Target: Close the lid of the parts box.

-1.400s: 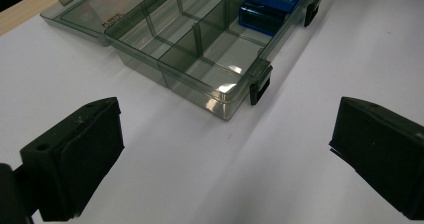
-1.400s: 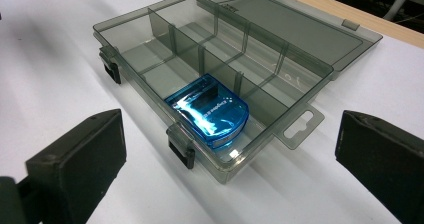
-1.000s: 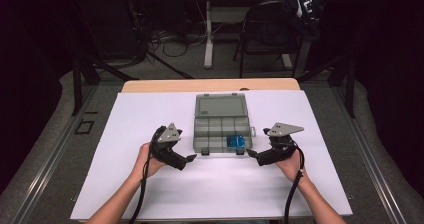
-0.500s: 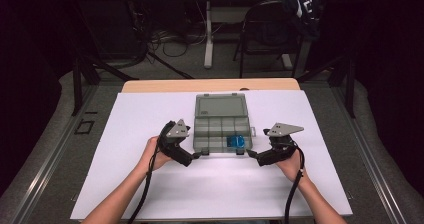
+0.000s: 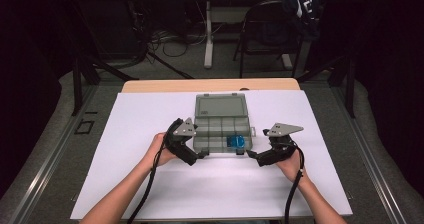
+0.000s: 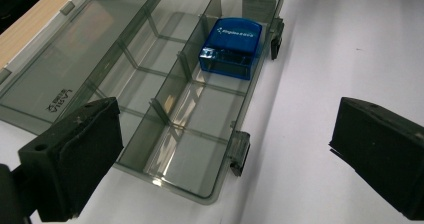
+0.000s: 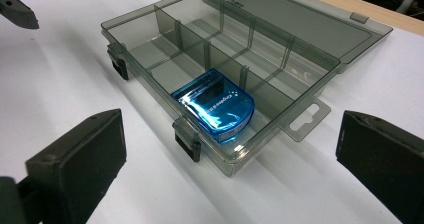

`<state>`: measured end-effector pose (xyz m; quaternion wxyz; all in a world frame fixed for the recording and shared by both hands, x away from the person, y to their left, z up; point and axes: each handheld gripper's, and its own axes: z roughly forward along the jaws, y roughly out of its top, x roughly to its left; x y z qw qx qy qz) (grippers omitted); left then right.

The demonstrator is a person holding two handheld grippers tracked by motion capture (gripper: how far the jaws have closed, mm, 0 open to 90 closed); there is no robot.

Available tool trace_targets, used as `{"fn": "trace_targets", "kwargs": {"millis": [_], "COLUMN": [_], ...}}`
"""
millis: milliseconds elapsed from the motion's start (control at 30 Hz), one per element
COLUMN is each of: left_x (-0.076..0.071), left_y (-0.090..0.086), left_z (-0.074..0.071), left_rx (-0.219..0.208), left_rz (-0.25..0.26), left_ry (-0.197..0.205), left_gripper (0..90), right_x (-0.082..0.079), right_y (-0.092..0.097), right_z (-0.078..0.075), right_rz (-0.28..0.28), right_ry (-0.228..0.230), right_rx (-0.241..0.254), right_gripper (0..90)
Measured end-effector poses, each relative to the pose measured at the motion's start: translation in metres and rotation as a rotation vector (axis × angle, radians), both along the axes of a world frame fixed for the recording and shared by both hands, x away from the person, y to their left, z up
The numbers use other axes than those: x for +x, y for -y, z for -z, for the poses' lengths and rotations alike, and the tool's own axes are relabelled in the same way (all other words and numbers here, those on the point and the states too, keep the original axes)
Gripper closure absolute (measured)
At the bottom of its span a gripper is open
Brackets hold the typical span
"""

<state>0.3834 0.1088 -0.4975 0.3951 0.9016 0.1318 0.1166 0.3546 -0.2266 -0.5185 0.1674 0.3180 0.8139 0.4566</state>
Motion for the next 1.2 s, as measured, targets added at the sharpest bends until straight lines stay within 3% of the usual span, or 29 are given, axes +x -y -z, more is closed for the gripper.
{"fn": "trace_targets", "kwargs": {"millis": [267, 400, 833, 1200], "left_x": [0.004, 0.006, 0.017, 0.020], "left_y": [0.014, 0.019, 0.030, 0.038], "left_z": [-0.001, 0.001, 0.012, 0.021], "left_rx": [0.056, 0.080, 0.144, 0.172], "left_rz": [0.043, 0.059, 0.108, 0.151], "left_ry": [-0.007, -0.007, -0.026, -0.045], "left_gripper": [3.2, 15.6, 37.5, 58.5], "right_x": [0.000, 0.000, 0.001, 0.001], "right_y": [0.000, 0.000, 0.000, 0.000], "right_z": [0.000, 0.000, 0.001, 0.001], "right_rz": [-0.004, -0.005, -0.008, -0.007], "right_ry": [-0.008, -0.008, -0.013, -0.017], "right_rx": [-0.001, -0.002, -0.003, -0.005], "right_gripper": [0.0, 0.0, 0.0, 0.0]}}
